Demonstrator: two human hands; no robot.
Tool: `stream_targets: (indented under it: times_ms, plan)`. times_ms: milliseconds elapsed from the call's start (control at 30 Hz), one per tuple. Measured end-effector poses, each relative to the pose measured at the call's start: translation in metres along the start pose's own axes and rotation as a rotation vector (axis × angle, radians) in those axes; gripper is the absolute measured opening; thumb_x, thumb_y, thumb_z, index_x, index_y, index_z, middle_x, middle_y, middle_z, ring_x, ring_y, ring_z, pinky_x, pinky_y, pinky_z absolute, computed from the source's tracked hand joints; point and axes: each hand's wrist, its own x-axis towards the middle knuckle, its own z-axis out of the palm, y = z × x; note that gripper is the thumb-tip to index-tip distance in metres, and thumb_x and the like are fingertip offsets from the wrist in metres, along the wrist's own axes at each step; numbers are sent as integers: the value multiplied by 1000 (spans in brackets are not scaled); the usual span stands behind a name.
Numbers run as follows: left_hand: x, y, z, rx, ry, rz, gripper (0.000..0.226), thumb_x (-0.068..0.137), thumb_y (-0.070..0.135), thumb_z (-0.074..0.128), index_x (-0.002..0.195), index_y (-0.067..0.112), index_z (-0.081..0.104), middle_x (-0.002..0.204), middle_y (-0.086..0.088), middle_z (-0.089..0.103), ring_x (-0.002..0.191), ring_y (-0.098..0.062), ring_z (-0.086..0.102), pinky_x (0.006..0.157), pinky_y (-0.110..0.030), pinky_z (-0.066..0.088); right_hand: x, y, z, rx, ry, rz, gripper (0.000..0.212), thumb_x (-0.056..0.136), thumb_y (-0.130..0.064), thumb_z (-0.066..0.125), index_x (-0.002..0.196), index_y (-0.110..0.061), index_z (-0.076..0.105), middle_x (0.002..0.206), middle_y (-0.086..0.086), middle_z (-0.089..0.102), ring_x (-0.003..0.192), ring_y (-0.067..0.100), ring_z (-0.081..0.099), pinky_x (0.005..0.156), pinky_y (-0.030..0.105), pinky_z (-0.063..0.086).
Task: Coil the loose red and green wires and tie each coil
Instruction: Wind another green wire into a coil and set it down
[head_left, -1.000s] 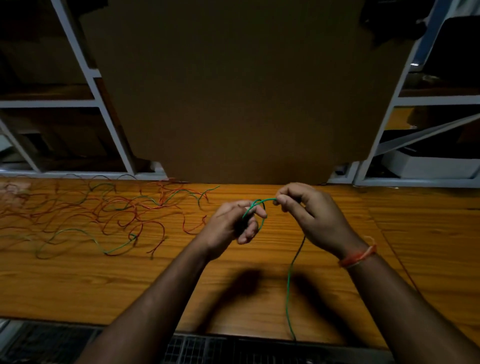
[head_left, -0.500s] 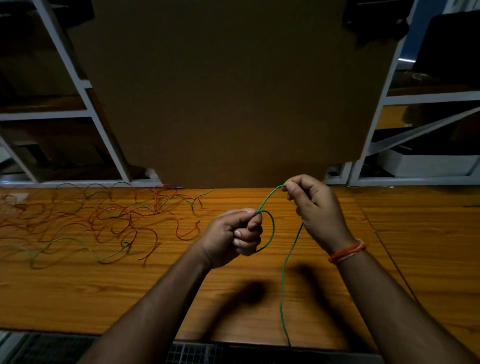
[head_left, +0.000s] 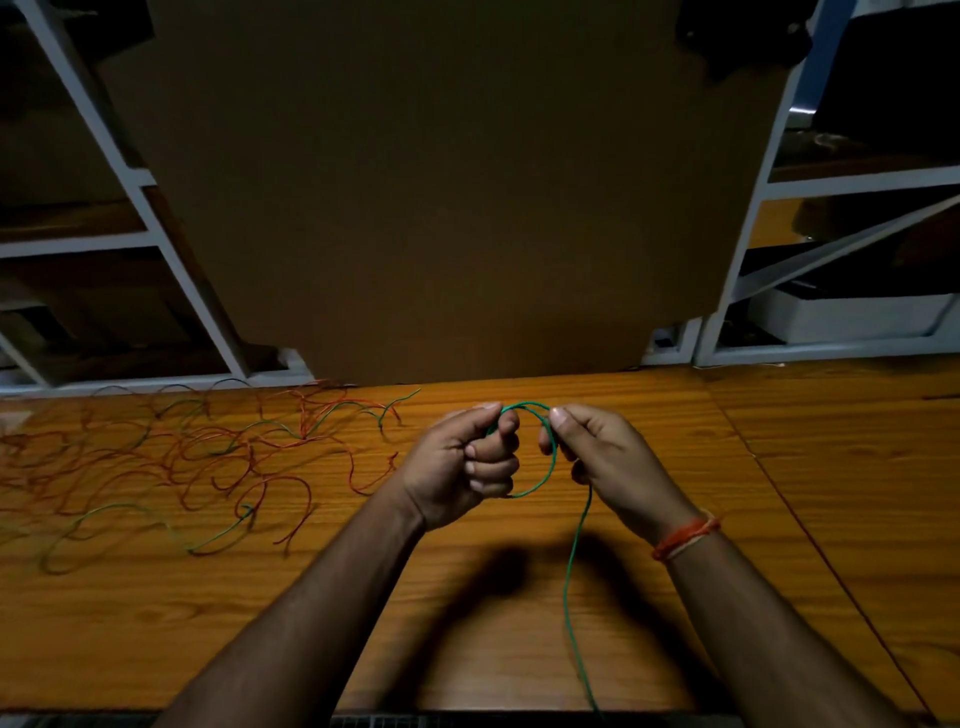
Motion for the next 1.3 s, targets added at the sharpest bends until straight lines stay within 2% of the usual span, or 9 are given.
stream_targets:
  times_ms: [133, 300, 500, 633, 733, 933, 1100, 1233, 1300]
  plan:
    - [2, -2, 0, 249, 137, 84, 32, 107, 32, 40, 91, 12, 59, 60, 5, 25, 49, -8, 18, 47, -21, 20, 5, 3, 7, -34, 39, 19, 41, 98, -52, 44, 72, -23, 57, 68, 1, 45, 62, 16, 40, 61, 39, 34]
    - [3, -2, -3, 529, 236, 118, 33, 111, 28, 37, 91, 10, 57, 61, 2, 28, 50, -9, 23, 51, -25, 22, 9, 7, 14, -18, 90, 57, 40, 95, -52, 44, 68, -24, 55, 69, 2, 47, 63, 17, 41, 63, 38, 34]
    - [2, -4, -6, 689, 317, 114, 37, 112, 28, 35, 110, 1, 59, 53, 2, 34, 45, -12, 32, 47, -23, 31, 9, 12, 23, -115, 162, -12, 50, 98, -51, 41, 72, -10, 55, 63, -2, 48, 58, 11, 43, 60, 36, 35]
    - [4, -9, -8, 774, 420, 165, 33, 111, 31, 35, 95, 8, 53, 53, 4, 40, 43, -10, 35, 44, -24, 31, 9, 9, 28, -142, 155, -39, 52, 100, -48, 41, 73, -6, 56, 64, -1, 48, 58, 7, 44, 59, 33, 35]
    - [1, -8, -9, 635, 397, 119, 35, 111, 35, 37, 88, 12, 51, 54, 4, 37, 44, -11, 33, 45, -22, 28, 10, 12, 28, -140, 155, -30, 50, 104, -46, 42, 74, -8, 55, 66, -3, 49, 61, 8, 45, 61, 35, 37]
    - [-5, 2, -9, 68, 311, -30, 28, 107, 29, 42, 86, 15, 53, 52, 9, 33, 37, -2, 24, 41, -20, 17, 6, 18, 29, -196, 148, -53, 41, 109, -35, 44, 74, -15, 54, 61, -13, 48, 57, 2, 43, 57, 30, 35]
    - [-6, -2, -12, -34, 340, -119, 23, 99, 29, 45, 78, 19, 50, 55, 10, 28, 44, -5, 24, 40, -19, 24, 2, 17, 33, -268, 165, -107, 40, 109, -32, 45, 74, -15, 53, 62, -11, 48, 58, 2, 44, 58, 31, 36]
    - [-8, -2, -11, -76, 390, -125, 25, 100, 27, 44, 77, 20, 49, 53, 11, 26, 40, -3, 22, 40, -18, 18, -1, 16, 35, -281, 134, -132, 35, 107, -31, 49, 77, -14, 56, 62, -11, 50, 59, 3, 47, 58, 26, 37]
    - [-8, 0, -12, -101, 428, -84, 27, 103, 26, 41, 77, 20, 48, 51, 11, 25, 37, -2, 21, 39, -18, 14, -1, 23, 35, -236, 99, -60, 23, 103, -28, 57, 83, -18, 59, 64, -11, 53, 58, 4, 46, 56, 26, 37]
